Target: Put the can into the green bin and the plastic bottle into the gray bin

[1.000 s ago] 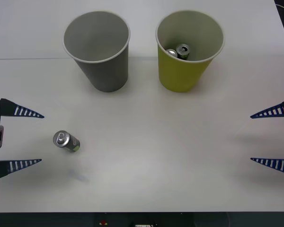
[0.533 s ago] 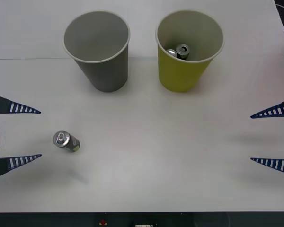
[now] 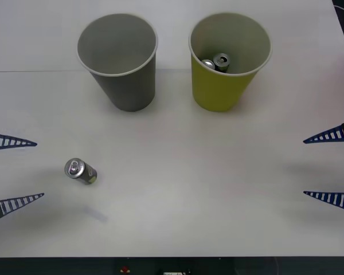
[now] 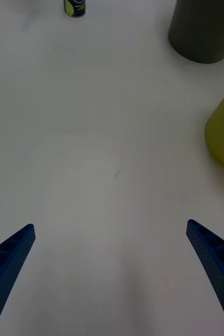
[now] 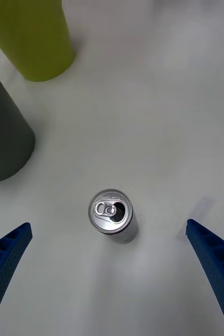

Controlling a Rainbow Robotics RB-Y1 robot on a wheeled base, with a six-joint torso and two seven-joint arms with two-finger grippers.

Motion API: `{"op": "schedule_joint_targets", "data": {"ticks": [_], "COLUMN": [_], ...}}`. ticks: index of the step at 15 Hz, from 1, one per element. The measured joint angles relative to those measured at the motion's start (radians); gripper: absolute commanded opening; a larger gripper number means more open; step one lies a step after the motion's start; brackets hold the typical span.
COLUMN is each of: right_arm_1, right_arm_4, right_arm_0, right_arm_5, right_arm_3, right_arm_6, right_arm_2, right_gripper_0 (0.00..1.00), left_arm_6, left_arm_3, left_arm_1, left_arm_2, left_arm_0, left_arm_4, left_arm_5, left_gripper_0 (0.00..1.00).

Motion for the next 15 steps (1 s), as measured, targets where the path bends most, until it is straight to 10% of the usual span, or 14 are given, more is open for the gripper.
{"op": "schedule_joint_targets", "data": {"ticks": [15], "right_arm_1": [0.000], "right_arm_4": [0.000], "right_arm_0": [0.000], "right_arm_5": [0.000], "right_arm_3": [0.000], "right_arm_6": [0.000], "right_arm_2": [0.000], "right_gripper_0": [1.00], "left_arm_6": [-0.494], "left_arm_3": [0.435], "left_arm_1": [-0.068], "left_arm_2": [-0.213], "left_arm_0": [-0.033], "left_arm_4": [0.404], "left_arm_5": [0.028], "left_gripper_0": [1.00]}}
